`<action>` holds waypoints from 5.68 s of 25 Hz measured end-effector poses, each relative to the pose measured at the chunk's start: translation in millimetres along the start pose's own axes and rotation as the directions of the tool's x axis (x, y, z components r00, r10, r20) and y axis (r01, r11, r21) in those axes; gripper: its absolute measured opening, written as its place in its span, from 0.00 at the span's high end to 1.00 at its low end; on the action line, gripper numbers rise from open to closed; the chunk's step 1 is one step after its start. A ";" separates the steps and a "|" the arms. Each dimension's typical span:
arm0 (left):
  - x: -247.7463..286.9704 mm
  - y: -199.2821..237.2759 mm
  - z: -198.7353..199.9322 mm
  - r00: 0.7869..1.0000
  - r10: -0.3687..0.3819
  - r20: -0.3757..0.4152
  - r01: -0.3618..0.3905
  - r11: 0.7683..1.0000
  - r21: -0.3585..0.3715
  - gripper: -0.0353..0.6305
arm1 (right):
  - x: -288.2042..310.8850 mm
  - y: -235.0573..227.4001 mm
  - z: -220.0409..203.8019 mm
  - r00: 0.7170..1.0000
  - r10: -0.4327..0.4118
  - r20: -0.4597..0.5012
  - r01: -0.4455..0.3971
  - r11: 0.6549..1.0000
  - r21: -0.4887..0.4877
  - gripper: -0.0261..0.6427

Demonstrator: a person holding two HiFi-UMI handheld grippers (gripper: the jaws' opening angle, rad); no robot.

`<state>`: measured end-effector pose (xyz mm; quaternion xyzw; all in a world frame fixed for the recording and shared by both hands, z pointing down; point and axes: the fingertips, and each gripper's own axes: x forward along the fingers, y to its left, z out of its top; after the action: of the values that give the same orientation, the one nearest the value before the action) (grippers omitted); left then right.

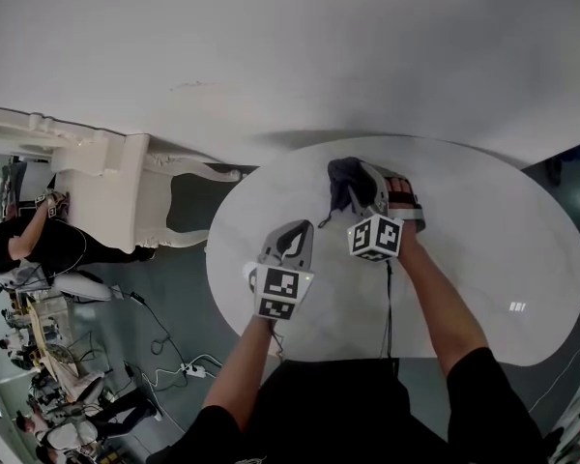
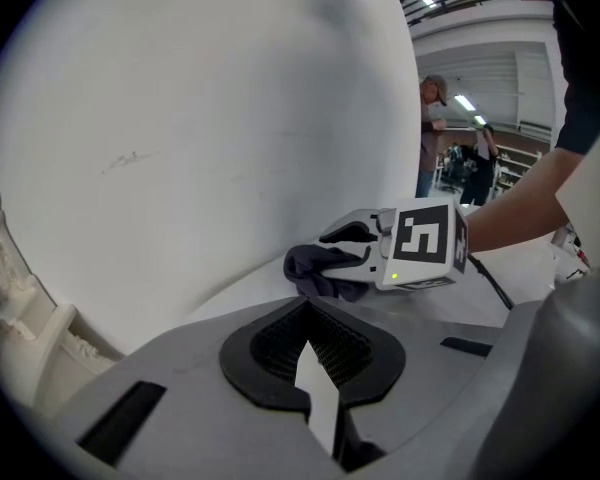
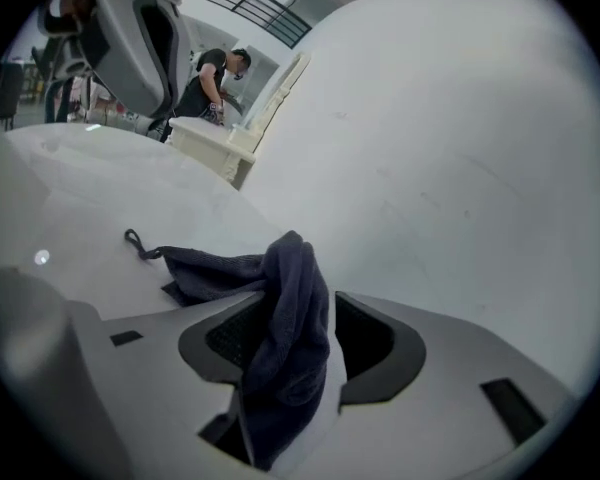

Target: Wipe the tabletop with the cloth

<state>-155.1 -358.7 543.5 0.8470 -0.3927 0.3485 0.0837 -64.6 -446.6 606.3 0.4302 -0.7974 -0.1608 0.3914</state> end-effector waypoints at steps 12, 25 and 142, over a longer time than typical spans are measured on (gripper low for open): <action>80.2 -13.4 37.0 0.957 -0.224 -0.186 0.262 0.941 0.215 0.59 | -89.0 -26.5 6.0 0.989 0.004 0.148 -0.055 0.938 0.342 0.65; 158.5 -31.2 28.2 0.913 -0.197 -0.358 0.366 0.785 0.500 0.49 | -315.4 39.5 26.1 0.947 -0.061 0.315 -0.210 0.625 0.752 0.94; 264.7 -225.6 146.7 0.949 -0.068 -0.309 0.275 0.662 0.697 0.78 | -541.0 14.6 -126.2 0.912 -0.309 -0.270 0.368 0.328 0.870 0.94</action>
<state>203.9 -427.3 637.8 0.7900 -0.1239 0.5731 -0.1793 198.4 11.2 433.2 0.7323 -0.6363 0.2309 0.0747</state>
